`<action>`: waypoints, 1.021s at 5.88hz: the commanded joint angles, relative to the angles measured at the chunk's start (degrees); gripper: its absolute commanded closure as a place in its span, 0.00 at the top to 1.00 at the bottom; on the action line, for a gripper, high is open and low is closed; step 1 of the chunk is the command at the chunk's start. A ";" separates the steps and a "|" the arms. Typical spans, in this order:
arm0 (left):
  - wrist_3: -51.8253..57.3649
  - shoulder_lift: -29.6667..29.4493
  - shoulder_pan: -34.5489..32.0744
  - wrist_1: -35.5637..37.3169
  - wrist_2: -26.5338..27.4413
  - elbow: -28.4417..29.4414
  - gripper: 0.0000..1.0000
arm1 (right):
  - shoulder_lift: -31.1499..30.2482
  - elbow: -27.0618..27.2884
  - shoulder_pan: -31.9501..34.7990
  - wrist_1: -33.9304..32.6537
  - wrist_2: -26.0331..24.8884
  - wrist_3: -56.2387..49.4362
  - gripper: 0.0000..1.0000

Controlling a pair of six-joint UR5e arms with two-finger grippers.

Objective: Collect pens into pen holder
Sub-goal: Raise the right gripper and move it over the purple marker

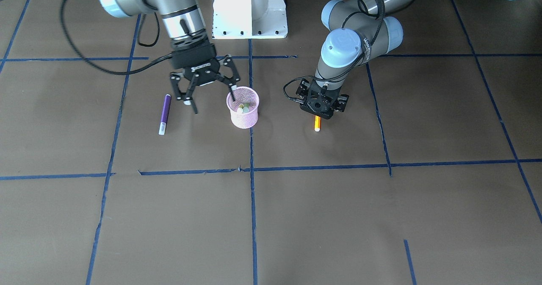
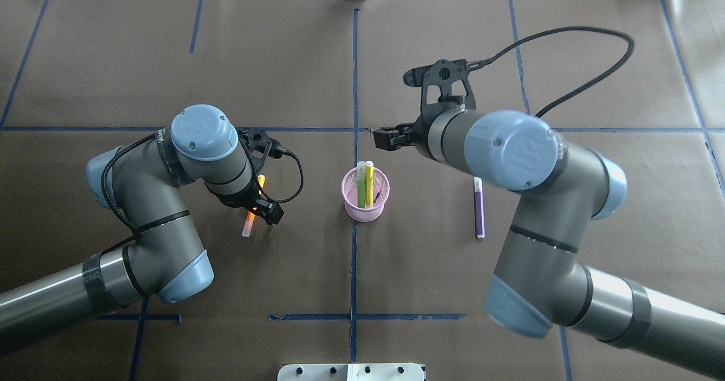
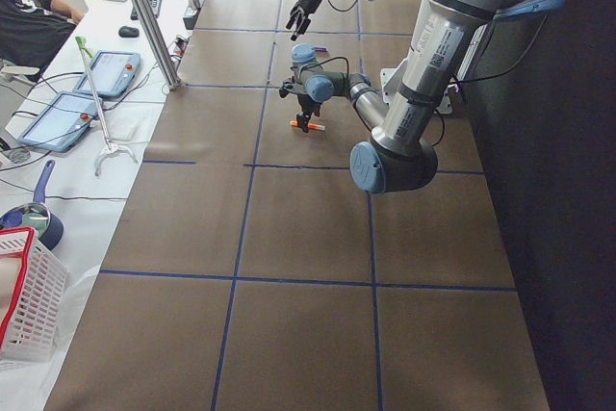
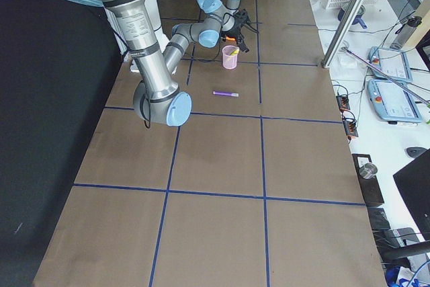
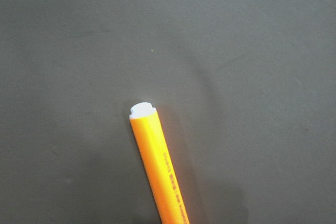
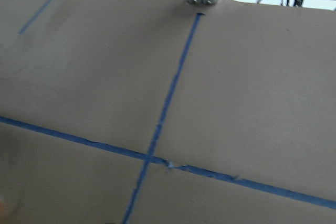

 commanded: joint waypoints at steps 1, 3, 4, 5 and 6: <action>0.00 0.00 0.00 0.00 0.04 0.00 1.00 | -1.42 0.00 4.82 -11.00 10.06 -1.37 1.00; 0.00 0.08 0.00 -0.09 0.39 0.69 1.00 | -1.52 -6.82 4.74 -12.20 16.45 -1.81 1.00; -0.09 0.00 0.17 -0.09 0.40 0.79 1.00 | -1.60 -7.47 4.56 -12.28 16.74 -1.73 1.00; -0.35 -0.09 0.17 -0.09 0.31 1.22 0.90 | -2.13 -7.47 4.56 -12.37 17.27 -1.73 1.00; -0.61 -0.18 0.17 -0.09 0.31 1.23 0.66 | -2.22 -7.47 4.56 -12.29 17.71 -1.73 1.00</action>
